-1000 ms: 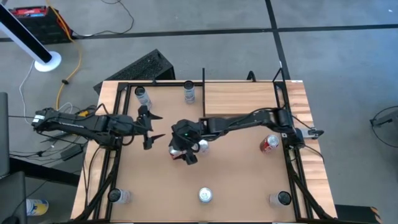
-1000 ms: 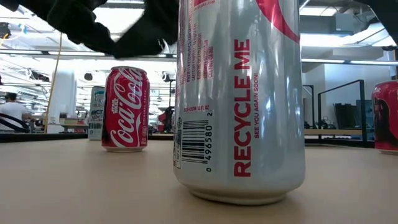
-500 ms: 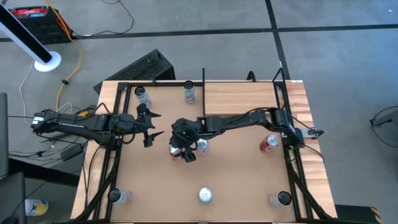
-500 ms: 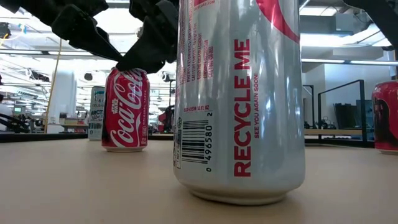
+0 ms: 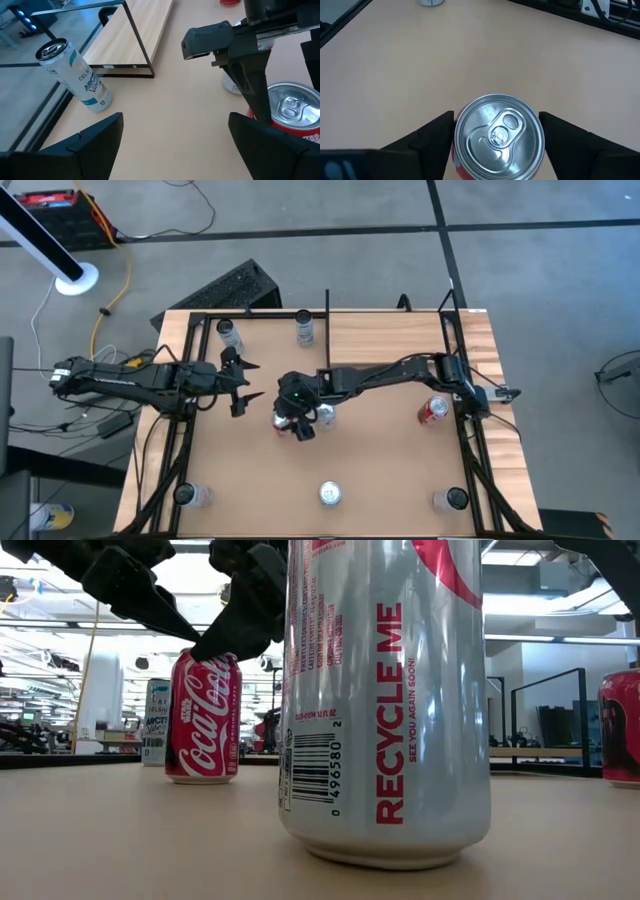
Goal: Place canned beverage on shelf
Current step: Put the left red soda can on the shelf
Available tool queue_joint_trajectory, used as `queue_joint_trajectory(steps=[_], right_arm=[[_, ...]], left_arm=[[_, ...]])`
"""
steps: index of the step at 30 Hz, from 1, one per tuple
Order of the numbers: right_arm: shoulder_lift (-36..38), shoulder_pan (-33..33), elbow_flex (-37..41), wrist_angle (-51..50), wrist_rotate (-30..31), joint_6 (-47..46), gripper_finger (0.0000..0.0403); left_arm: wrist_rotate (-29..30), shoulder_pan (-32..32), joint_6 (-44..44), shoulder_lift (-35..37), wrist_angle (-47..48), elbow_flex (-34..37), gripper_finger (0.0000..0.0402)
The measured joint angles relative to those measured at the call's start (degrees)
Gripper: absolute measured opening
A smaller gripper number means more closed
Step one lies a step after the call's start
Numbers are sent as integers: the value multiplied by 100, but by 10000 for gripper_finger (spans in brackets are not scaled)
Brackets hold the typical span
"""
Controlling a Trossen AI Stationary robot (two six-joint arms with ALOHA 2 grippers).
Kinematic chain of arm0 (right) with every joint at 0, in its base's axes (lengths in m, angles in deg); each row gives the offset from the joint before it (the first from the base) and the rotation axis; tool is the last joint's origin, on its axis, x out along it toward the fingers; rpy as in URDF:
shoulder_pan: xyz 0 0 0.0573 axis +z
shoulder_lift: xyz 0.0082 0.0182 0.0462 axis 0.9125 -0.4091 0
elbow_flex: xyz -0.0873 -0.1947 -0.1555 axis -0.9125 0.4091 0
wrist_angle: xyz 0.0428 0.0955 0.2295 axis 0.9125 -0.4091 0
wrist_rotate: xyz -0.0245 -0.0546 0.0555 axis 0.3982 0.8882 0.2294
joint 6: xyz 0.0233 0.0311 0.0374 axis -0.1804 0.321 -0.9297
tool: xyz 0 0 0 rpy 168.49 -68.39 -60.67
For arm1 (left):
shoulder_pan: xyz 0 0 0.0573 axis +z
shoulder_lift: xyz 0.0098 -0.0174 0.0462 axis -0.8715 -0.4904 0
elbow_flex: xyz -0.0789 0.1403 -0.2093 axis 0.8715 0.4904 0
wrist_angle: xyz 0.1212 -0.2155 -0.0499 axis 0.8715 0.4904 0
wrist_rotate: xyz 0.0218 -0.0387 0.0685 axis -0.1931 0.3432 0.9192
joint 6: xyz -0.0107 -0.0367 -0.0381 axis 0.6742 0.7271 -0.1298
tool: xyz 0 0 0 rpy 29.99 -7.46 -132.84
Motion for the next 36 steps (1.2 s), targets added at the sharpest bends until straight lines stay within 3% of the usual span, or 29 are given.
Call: queue_joint_trajectory(steps=[11,20,36], right_arm=[[189,22,-2,-132,7,-37,277],[947,-26,-13,-317,-104,-37,277],[2932,-792,-22,-2447,-147,272,277]], left_arm=[[0,0,13,-1,13,-2,347],[-2,0,13,-2,47,-2,347],[-57,0,-74,-2,67,-4,347]])
